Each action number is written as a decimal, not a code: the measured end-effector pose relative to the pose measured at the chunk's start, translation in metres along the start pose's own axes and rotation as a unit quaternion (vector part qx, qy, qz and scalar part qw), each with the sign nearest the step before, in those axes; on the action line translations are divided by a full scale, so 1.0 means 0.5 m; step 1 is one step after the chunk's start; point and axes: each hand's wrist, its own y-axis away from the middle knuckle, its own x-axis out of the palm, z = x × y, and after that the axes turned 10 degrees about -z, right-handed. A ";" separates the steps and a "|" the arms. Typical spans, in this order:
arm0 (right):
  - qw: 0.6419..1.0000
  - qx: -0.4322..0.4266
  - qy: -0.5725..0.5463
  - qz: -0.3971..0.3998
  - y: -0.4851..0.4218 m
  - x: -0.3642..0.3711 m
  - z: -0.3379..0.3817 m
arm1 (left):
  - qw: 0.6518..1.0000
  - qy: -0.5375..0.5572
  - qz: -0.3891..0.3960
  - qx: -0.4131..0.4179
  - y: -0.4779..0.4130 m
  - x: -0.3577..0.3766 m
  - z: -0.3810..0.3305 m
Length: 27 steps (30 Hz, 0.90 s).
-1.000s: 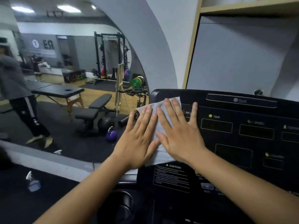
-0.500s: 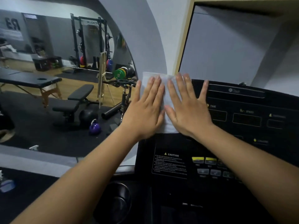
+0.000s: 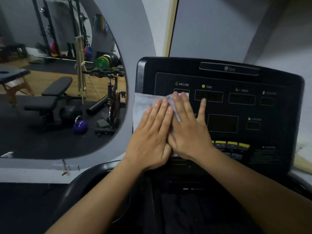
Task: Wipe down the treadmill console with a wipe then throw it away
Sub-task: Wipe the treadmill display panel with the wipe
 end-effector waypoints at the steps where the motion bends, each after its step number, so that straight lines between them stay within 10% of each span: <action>1: 1.000 0.004 0.011 -0.001 -0.024 -0.006 -0.016 | 1.000 -0.008 -0.002 -0.008 -0.026 -0.003 0.011; 18: 0.999 0.028 -0.017 -0.006 0.103 0.007 -0.093 | 0.996 -0.062 0.039 -0.050 0.004 0.054 -0.102; 23: 0.983 -0.033 -0.139 -0.113 0.091 -0.035 -0.150 | 0.996 -0.070 0.054 -0.010 -0.099 0.088 -0.132; 27: 0.975 0.018 -0.213 -0.053 0.093 -0.041 -0.241 | 0.995 -0.071 0.060 0.025 -0.228 0.127 -0.171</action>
